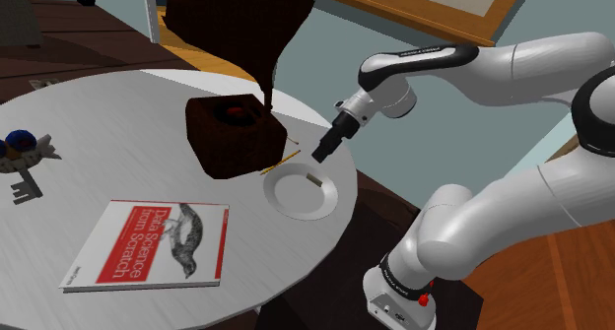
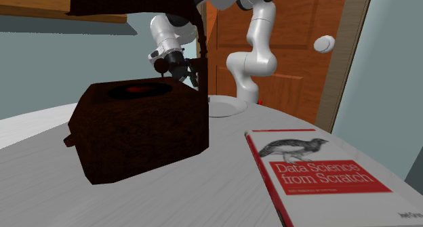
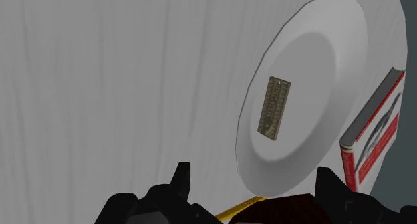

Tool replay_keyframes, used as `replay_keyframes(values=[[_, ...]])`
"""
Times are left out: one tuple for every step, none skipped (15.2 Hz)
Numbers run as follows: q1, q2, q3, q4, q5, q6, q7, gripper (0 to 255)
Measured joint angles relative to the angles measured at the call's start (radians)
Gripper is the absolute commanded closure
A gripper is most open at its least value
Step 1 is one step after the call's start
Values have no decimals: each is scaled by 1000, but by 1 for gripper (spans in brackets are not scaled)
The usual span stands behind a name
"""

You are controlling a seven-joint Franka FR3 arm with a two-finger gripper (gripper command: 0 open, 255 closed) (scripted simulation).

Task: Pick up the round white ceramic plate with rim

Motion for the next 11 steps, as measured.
replay_keyframes(values=[[3,9,-4,-8,6,12,-13,0],[4,14,-6,-12,9,18,-21,0],[6,19,-7,-14,13,23,-26,255],[8,21,-7,-15,15,26,-28,255],[8,22,-8,-16,16,27,-29,255],[8,23,-8,-17,16,28,-30,255],[8,23,-8,-17,17,29,-30,255],[9,23,-8,-17,17,29,-30,255],[9,22,-8,-17,17,29,-30,255],[9,23,-8,-16,18,29,-30,255],[9,22,-8,-16,18,29,-30,255]])
